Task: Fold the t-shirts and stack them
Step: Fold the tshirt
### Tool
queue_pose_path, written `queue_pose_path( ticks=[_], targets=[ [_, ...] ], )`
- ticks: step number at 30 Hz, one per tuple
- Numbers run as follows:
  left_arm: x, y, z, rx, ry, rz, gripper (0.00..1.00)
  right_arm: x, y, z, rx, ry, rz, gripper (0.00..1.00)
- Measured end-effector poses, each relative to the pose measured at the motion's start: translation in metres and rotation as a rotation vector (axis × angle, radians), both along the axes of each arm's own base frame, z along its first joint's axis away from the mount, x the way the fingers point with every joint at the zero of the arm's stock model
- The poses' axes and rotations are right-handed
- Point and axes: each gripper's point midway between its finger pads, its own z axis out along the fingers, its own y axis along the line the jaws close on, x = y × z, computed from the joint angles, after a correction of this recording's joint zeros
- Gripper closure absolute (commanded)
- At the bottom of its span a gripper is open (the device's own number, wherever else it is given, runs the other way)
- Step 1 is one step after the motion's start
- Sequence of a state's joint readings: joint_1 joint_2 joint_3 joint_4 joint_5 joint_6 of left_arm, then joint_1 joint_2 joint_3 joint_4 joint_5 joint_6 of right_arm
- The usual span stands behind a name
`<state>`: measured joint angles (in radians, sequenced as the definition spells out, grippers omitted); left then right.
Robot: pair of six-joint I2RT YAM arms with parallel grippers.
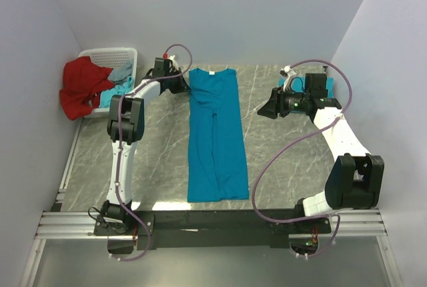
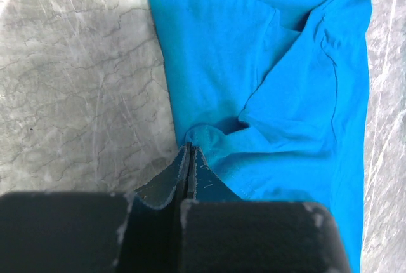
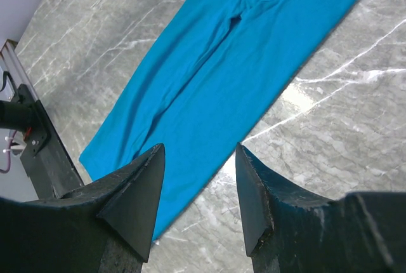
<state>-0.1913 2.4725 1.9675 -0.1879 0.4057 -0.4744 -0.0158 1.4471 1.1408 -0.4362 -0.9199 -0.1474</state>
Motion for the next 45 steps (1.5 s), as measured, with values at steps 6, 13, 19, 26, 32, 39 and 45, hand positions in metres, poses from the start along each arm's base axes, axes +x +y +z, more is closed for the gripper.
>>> queue_pose_path(
  ticks=[6,13,19,26,32,39,45],
  targets=[
    [-0.002,0.001,0.004,0.002,-0.003,0.005,0.99,-0.001,0.001,0.000,0.003,0.002,0.004,0.45],
    [-0.001,0.000,0.030,-0.013,-0.054,0.002,0.99,-0.001,0.001,-0.001,0.002,0.004,0.005,0.45],
    [-0.006,-0.002,0.054,-0.043,-0.093,-0.003,1.00,0.001,0.000,-0.003,0.001,0.010,0.007,0.45],
    [-0.014,0.001,0.046,-0.039,-0.060,0.019,0.90,0.001,0.000,-0.004,0.001,0.011,0.007,0.45],
    [-0.011,0.015,0.041,0.024,-0.028,0.088,0.50,0.001,0.000,-0.004,0.000,0.011,0.007,0.45],
    [-0.018,0.022,0.050,0.045,-0.050,0.107,0.55,0.001,0.000,-0.004,0.000,0.011,0.007,0.45],
    [-0.059,0.003,0.060,0.001,-0.010,0.115,0.63,0.000,0.000,-0.004,-0.001,0.014,0.009,0.45]
  ],
)
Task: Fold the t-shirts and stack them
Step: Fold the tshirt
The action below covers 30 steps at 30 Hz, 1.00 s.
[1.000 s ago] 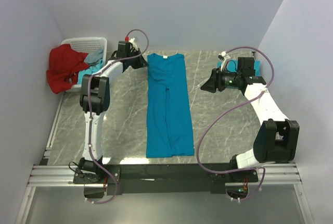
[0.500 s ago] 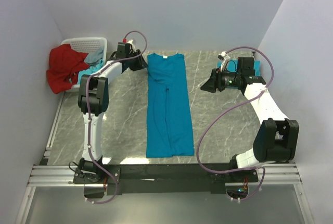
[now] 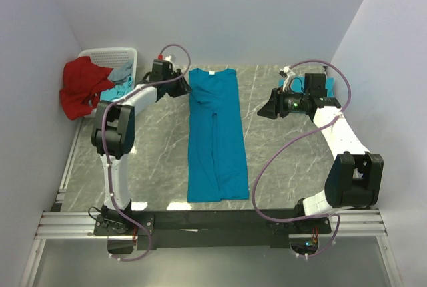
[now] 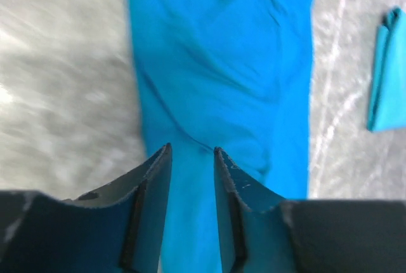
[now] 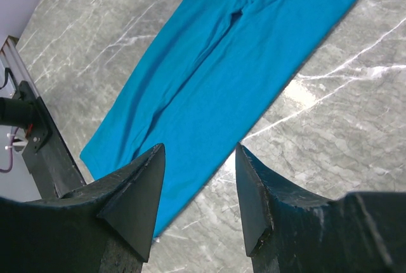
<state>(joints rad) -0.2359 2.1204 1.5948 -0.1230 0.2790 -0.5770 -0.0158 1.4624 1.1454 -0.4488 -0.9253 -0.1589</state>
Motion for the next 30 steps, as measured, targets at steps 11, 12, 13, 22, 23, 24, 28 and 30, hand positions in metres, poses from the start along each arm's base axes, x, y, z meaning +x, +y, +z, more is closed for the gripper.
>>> queue_pose_path(
  ticks=[11,12,13,22,23,24,28,30],
  targets=[
    [-0.035,-0.060,-0.018,-0.094,0.109,0.025,0.73,-0.001,0.000,-0.001,-0.004,0.004,0.004,0.45],
    [-0.035,-0.060,-0.020,-0.093,0.113,0.035,0.73,-0.001,0.000,-0.001,-0.005,0.002,0.005,0.45],
    [-0.034,-0.060,-0.022,-0.091,0.118,0.043,0.72,-0.001,0.000,-0.001,-0.005,0.002,0.005,0.45],
    [-0.032,-0.051,-0.051,-0.048,0.178,0.103,0.72,-0.002,0.000,-0.002,-0.006,0.004,0.007,0.45],
    [-0.033,-0.051,-0.054,-0.044,0.185,0.103,0.72,-0.002,0.000,-0.002,-0.006,0.004,0.007,0.45],
    [-0.032,-0.052,-0.055,-0.043,0.188,0.102,0.72,-0.002,0.000,-0.002,-0.006,0.004,0.007,0.45],
    [-0.027,-0.056,-0.058,-0.041,0.192,0.099,0.71,-0.002,0.000,-0.002,-0.006,0.004,0.007,0.45],
    [-0.026,-0.057,-0.059,-0.041,0.192,0.097,0.71,-0.002,0.000,-0.002,-0.006,0.005,0.007,0.45]
  ],
)
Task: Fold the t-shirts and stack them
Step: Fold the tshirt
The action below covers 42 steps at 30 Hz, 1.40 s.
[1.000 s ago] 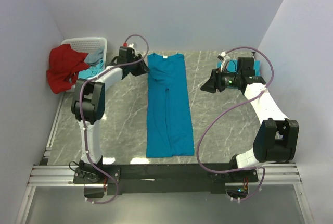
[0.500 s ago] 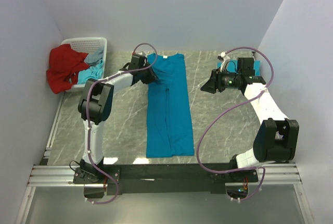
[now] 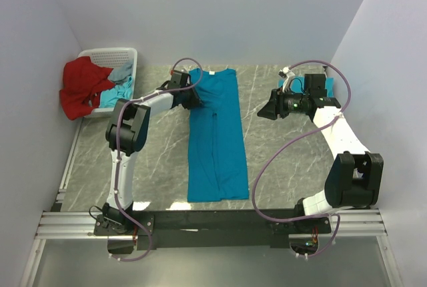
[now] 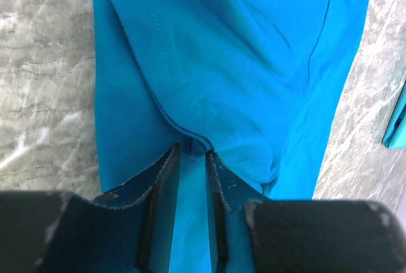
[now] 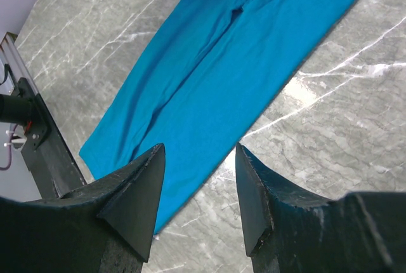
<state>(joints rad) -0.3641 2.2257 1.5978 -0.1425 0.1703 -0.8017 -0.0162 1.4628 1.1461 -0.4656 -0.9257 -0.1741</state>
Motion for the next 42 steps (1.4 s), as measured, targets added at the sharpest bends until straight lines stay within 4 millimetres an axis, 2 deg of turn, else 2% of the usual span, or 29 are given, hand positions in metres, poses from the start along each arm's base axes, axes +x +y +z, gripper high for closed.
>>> queue_pose_path(
  ticks=[8,18,22,28,32,42],
  targets=[
    [0.0008,-0.0025,-0.0025,-0.001,0.002,-0.008,0.70,0.0003,-0.0007,-0.0001,-0.001,-0.002,-0.001,0.45],
    [0.0040,-0.0048,-0.0026,0.007,-0.002,-0.020,0.73,0.0004,-0.0011,-0.0001,-0.001,-0.002,-0.002,0.45],
    [0.0035,-0.0044,-0.0037,0.012,-0.001,-0.026,0.76,0.0006,-0.0016,-0.0001,-0.001,-0.002,-0.003,0.45],
    [0.0023,-0.0038,-0.0052,0.023,-0.002,-0.036,0.94,0.0006,-0.0021,0.0004,0.002,-0.002,-0.003,0.45],
    [0.0019,-0.0039,-0.0056,0.032,-0.008,-0.049,1.00,0.0006,-0.0025,0.0005,0.003,-0.002,-0.003,0.45],
    [0.0008,-0.0057,-0.0008,0.041,-0.030,-0.078,1.00,0.0004,-0.0030,0.0005,0.004,0.000,-0.004,0.45]
  ],
)
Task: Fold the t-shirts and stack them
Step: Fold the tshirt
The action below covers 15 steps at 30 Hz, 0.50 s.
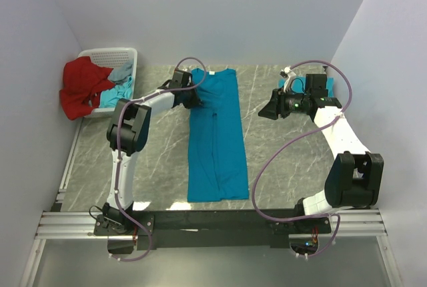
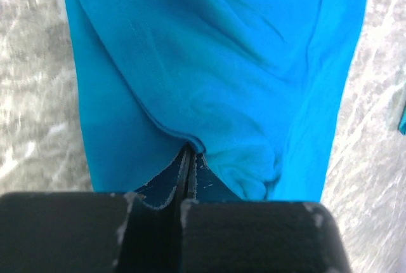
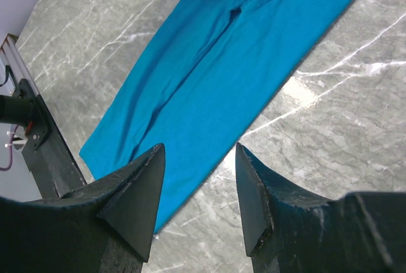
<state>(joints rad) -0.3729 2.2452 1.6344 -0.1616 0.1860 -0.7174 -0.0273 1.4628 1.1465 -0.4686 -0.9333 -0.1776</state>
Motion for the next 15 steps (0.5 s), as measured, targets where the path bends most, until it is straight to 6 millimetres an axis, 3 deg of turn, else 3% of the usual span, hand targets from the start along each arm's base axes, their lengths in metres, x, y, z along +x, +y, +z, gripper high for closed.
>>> queue_pose_path(
  ticks=[9,15],
  targets=[
    [-0.015,-0.002,0.029,-0.020,-0.046,-0.018,1.00,0.000,-0.001,0.000,0.001,0.001,-0.002,0.45],
    [-0.027,-0.008,0.037,-0.036,-0.057,-0.040,1.00,0.000,-0.001,0.000,0.001,0.001,-0.003,0.45]
  ],
)
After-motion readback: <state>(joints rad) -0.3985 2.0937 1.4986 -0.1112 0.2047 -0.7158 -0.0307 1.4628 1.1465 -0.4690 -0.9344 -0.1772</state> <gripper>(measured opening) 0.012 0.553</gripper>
